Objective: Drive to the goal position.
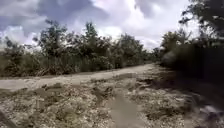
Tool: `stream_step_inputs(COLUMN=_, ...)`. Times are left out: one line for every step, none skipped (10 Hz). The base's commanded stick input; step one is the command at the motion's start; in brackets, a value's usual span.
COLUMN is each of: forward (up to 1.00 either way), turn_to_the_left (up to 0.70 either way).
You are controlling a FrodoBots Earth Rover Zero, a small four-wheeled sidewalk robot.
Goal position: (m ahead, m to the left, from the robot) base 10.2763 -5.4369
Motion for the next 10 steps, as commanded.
stream_step_inputs(forward=0.85, turn_to_the_left=0.0)
stream_step_inputs(forward=0.85, turn_to_the_left=0.0)
stream_step_inputs(forward=0.85, turn_to_the_left=0.0)
stream_step_inputs(forward=0.85, turn_to_the_left=0.0)
stream_step_inputs(forward=0.85, turn_to_the_left=0.0)
stream_step_inputs(forward=0.85, turn_to_the_left=0.0)
stream_step_inputs(forward=0.85, turn_to_the_left=0.0)
stream_step_inputs(forward=0.85, turn_to_the_left=0.0)
stream_step_inputs(forward=0.85, turn_to_the_left=0.0)
stream_step_inputs(forward=0.85, turn_to_the_left=0.0)
